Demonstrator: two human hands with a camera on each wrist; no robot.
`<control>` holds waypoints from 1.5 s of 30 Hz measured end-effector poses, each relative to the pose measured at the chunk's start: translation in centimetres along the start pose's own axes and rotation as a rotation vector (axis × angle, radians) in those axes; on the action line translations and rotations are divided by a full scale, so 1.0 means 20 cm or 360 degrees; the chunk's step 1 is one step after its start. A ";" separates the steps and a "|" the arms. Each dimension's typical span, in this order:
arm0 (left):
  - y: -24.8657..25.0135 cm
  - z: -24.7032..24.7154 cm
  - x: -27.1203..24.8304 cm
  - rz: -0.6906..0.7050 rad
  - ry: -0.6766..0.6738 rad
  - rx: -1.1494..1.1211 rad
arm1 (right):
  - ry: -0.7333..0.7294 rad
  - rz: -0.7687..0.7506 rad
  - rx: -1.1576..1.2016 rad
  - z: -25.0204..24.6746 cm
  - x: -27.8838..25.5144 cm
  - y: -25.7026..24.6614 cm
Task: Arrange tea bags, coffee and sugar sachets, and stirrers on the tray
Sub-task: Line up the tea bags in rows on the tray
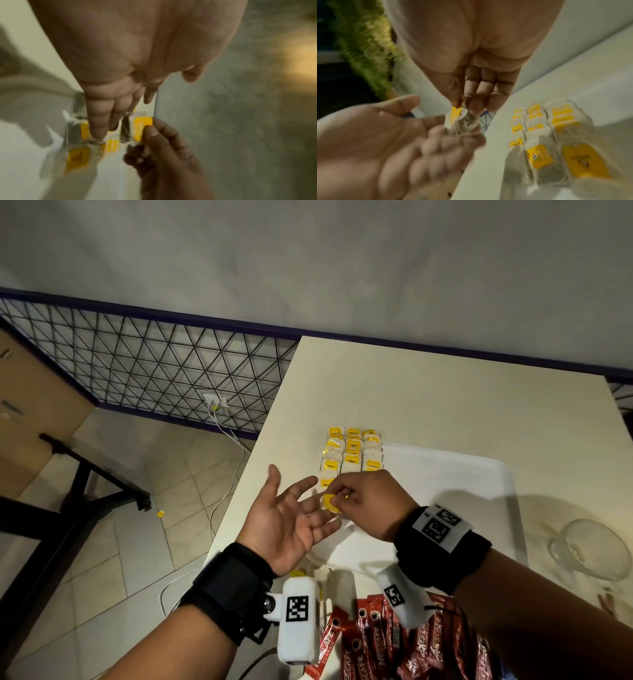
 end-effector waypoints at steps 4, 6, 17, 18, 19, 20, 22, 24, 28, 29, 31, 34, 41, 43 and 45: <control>0.19 0.00 -0.06 0.0488 0.0336 0.1693 | -0.0024 0.0219 0.0538 -0.01 -0.01 0.10; 0.19 0.12 -0.10 0.0736 0.0180 0.2395 | -0.0074 0.0226 0.0631 0.01 -0.01 0.11; 0.23 0.21 -0.06 0.0869 0.0076 0.2989 | 0.0034 0.0070 0.0498 -0.05 -0.04 0.02; 0.23 0.22 -0.05 0.0828 0.0045 0.2986 | 0.0021 0.0034 0.0466 -0.05 -0.05 0.00; 0.23 0.22 -0.04 0.0792 0.0030 0.2956 | 0.0018 0.0007 0.0429 -0.05 -0.05 -0.01; 0.24 0.21 -0.03 0.0740 0.0039 0.2877 | 0.0032 0.0003 0.0386 -0.06 -0.05 -0.01; 0.26 0.16 0.00 0.0545 0.0081 0.2541 | 0.0092 -0.0015 0.0350 -0.08 -0.04 -0.01; 0.24 0.13 0.01 0.0380 0.0055 0.2280 | 0.0147 -0.0025 0.0413 -0.10 -0.04 -0.01; 0.26 0.12 0.02 0.0439 0.0170 0.2347 | 0.0250 0.0001 0.0391 -0.13 -0.04 -0.01; 0.29 0.13 0.00 0.0570 0.0272 0.2382 | 0.0288 0.0028 0.0385 -0.13 -0.04 0.00; 0.34 0.17 -0.07 0.0910 0.0438 0.2459 | 0.0345 0.0073 0.0402 -0.14 -0.04 0.01; 0.30 0.27 -0.11 0.1086 0.0329 0.2589 | 0.0300 0.0020 0.0377 -0.13 -0.03 -0.04; 0.33 0.20 -0.01 0.0768 0.0252 0.2524 | 0.0306 -0.0157 0.0176 -0.20 -0.03 -0.10; 0.30 0.16 0.04 0.0586 0.0193 0.2514 | 0.0217 -0.0193 0.0045 -0.19 0.00 -0.08; 0.26 0.10 0.09 0.0404 0.0146 0.2504 | 0.0086 -0.0181 -0.0134 -0.14 0.03 -0.05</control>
Point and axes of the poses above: each hand's wrist, its own x-axis towards the middle knuckle, its own z-axis out of the palm, y = z × x, the point moved 9 cm from there along x, towards the middle knuckle, and after that the axes turned 10 degrees about -y, right-handed, at the moved point
